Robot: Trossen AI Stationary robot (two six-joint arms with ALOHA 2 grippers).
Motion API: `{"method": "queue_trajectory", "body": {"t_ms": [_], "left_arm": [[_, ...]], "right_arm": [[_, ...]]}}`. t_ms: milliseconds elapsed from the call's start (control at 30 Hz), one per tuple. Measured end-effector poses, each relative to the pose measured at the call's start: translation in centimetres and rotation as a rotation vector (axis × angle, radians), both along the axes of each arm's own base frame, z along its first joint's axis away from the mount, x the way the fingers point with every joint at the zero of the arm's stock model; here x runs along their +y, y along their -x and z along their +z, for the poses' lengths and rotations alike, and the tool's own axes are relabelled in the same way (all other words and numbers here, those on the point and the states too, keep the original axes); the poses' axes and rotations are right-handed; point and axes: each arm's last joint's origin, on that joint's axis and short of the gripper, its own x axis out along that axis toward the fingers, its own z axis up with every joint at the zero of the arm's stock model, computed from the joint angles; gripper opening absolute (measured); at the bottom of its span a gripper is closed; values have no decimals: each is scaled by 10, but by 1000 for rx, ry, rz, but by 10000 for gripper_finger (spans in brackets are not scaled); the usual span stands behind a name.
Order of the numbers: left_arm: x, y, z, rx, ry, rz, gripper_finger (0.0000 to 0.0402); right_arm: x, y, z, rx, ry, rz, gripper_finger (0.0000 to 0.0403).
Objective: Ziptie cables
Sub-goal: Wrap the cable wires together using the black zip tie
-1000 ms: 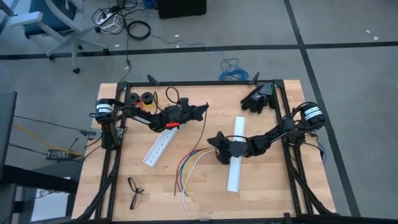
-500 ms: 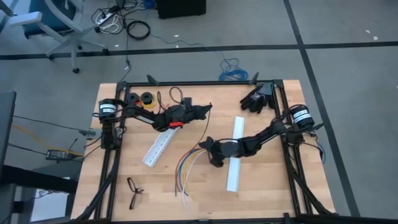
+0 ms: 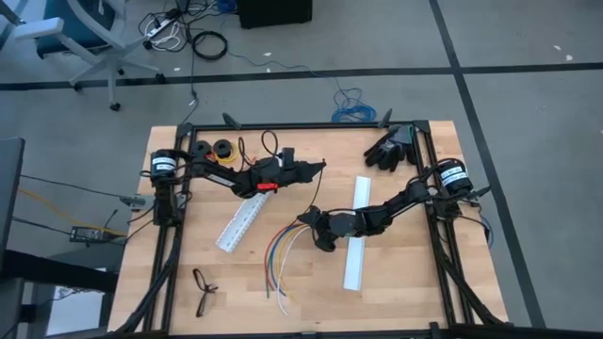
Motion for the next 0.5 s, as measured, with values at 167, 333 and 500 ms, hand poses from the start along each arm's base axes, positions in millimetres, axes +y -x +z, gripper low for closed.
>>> {"method": "queue_trajectory", "body": {"t_ms": [167,333,500], "left_arm": [[-1,0,4,-48,7,-44,1],[-2,0,7,-82,32,-89,1],[-2,-3,11,-95,23,-127,1]], "right_arm": [[-2,0,0,4,-4,-10,74],[-8,-1,-2,19,7,-21,74],[-15,-2,-2,39,60,-13,74]]}}
